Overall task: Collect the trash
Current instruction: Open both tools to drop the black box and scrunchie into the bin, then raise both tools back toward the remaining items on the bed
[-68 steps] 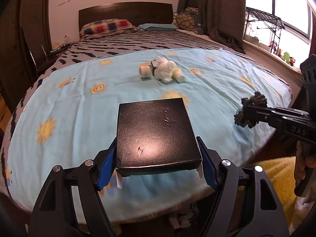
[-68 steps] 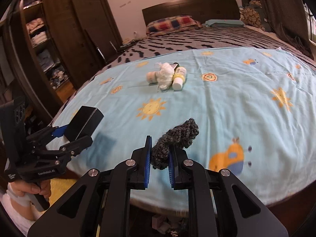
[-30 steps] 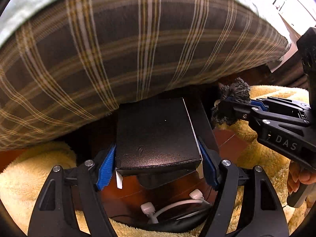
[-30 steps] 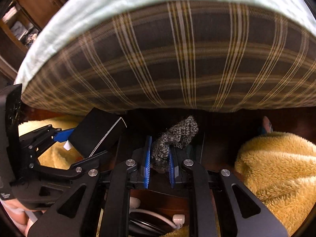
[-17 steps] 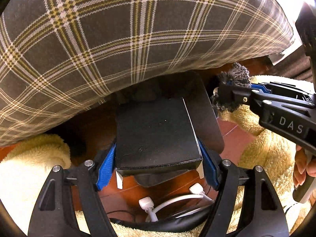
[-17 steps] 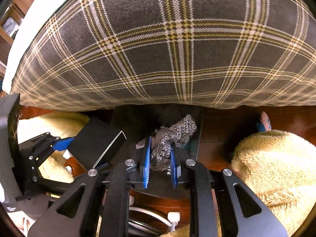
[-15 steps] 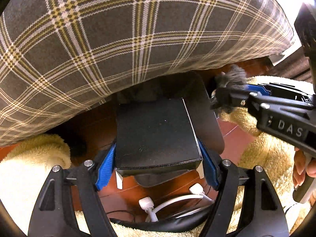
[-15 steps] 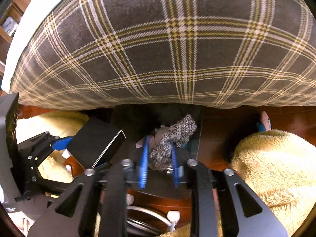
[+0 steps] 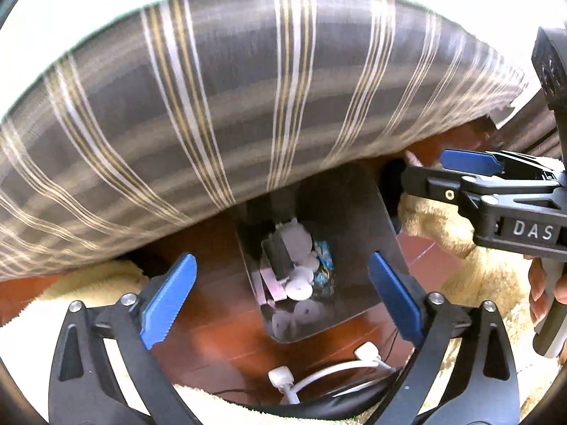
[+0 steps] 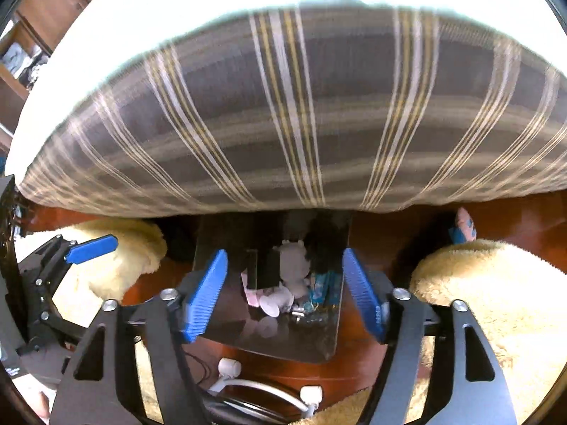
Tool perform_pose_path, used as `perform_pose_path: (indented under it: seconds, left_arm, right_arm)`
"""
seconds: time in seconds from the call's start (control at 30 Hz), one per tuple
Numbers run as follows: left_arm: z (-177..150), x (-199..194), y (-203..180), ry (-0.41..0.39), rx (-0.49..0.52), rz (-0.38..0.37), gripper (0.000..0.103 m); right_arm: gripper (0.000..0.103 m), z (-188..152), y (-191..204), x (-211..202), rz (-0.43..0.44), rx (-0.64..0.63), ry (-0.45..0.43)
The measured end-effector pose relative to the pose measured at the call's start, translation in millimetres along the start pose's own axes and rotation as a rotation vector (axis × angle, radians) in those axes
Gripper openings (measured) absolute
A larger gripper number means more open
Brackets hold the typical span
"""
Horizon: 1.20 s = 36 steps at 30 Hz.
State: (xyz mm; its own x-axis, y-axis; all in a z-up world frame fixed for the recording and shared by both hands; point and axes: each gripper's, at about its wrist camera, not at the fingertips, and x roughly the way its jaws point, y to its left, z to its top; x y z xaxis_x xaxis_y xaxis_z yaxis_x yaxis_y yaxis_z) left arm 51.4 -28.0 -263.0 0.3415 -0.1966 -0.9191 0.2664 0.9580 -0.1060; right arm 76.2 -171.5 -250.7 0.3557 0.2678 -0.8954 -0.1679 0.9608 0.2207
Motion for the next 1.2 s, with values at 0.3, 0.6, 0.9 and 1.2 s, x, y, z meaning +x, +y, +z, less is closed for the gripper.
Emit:
perform_pose_path:
  seconds: [0.3, 0.6, 0.9, 1.2]
  left_arm:
    - [25, -70, -10, -0.209, 0.061, 0.011, 0.095]
    - [81, -118, 15, -0.323, 0.014, 0.041, 0.095]
    - [147, -110, 53, -0.350, -0.037, 0.080, 0.095]
    - [194, -83, 83, -0.330, -0.060, 0.119, 0.095]
  right_arm:
    - [0.091, 27, 3, -69, 0.010, -0.023, -0.222]
    - [0.092, 91, 7, -103, -0.022, -0.084, -0.337]
    - [0.092, 158, 4, -86, -0.022, -0.060, -0.345]
    - [0.091, 237, -2, -59, -0.041, -0.022, -0.363]
